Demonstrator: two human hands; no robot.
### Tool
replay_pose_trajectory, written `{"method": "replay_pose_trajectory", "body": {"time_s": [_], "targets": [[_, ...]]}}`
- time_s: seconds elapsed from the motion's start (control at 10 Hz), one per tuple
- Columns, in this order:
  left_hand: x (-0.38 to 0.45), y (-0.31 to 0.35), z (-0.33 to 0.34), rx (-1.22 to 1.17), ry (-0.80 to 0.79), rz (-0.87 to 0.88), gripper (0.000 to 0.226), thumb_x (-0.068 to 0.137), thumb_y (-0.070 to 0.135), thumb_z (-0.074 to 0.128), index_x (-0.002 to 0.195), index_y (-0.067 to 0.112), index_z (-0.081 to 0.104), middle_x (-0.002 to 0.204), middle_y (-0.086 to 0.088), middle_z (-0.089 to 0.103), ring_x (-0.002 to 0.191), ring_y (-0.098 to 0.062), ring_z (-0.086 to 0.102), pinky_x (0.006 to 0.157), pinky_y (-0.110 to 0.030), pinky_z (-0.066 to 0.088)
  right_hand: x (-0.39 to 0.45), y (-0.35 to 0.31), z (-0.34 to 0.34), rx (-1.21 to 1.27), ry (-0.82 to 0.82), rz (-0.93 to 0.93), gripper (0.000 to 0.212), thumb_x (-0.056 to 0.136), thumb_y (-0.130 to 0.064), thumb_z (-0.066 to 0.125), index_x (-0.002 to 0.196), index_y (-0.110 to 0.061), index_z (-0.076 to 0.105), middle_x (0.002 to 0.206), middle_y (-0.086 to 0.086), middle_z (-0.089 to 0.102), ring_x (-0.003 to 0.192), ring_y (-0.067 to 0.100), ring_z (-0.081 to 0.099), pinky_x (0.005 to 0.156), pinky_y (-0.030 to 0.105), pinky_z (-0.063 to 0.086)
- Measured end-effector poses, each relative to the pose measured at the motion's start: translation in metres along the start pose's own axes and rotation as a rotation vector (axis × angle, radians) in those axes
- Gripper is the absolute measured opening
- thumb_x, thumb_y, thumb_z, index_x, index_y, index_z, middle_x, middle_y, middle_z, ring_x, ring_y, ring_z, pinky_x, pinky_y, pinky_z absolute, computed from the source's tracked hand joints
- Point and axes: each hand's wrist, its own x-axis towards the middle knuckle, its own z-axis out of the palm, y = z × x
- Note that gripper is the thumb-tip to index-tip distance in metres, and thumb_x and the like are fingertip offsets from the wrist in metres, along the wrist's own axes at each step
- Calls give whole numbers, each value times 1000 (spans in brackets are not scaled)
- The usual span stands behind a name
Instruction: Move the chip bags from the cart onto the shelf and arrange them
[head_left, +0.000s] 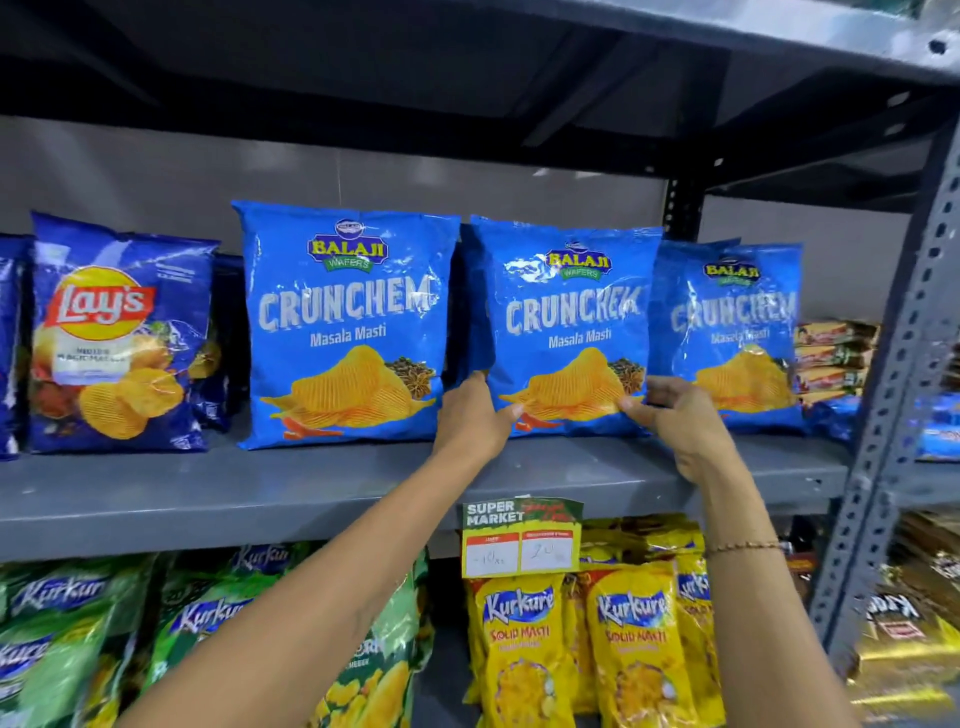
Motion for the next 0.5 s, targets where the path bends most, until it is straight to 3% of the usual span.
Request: {"method": "replay_pose_trajectory", "body": {"time_s": [0.1,0.2,0.3,0.4,0.5], "targets": [[-2,3,1,3,5,-36,61,89,28,57,136,1,32,140,-19,44,127,-34,43,98,-42,41,1,1,0,0,-33,-6,63,76,-14,73,130,-2,44,129,12,54,118,24,50,105,41,41],[-1,1,4,-13,22,-60,50,87,28,60,125,2,41,123,-20,55,113,-36,53,89,-43,46,3,3,-1,-31,-43,-20,59,79,-15,71,130,-3,44,124,10,53,108,18,48,96,33,41],[-1,1,4,-24,19,-72,51,87,28,59,126,2,39,119,-19,56,107,-33,55,82,-39,45,-1,0,0,-75,-34,-42,58,79,-18,70,130,-5,43,131,13,52,105,17,47,93,33,41],[-6,3,2,-10,5,-65,58,88,30,57,132,-1,34,130,-19,51,116,-32,51,83,-35,43,-9,-5,0,-126,-40,-58,61,81,-20,69,133,-3,42,137,15,51,114,20,50,95,34,41],[-17,0,-8,-10,38,-34,63,86,32,61,133,-1,35,134,-20,50,120,-32,51,93,-41,45,-34,-12,0,-322,11,-136,67,83,-27,65,138,-2,35,142,16,46,129,29,44,104,41,38]]}}
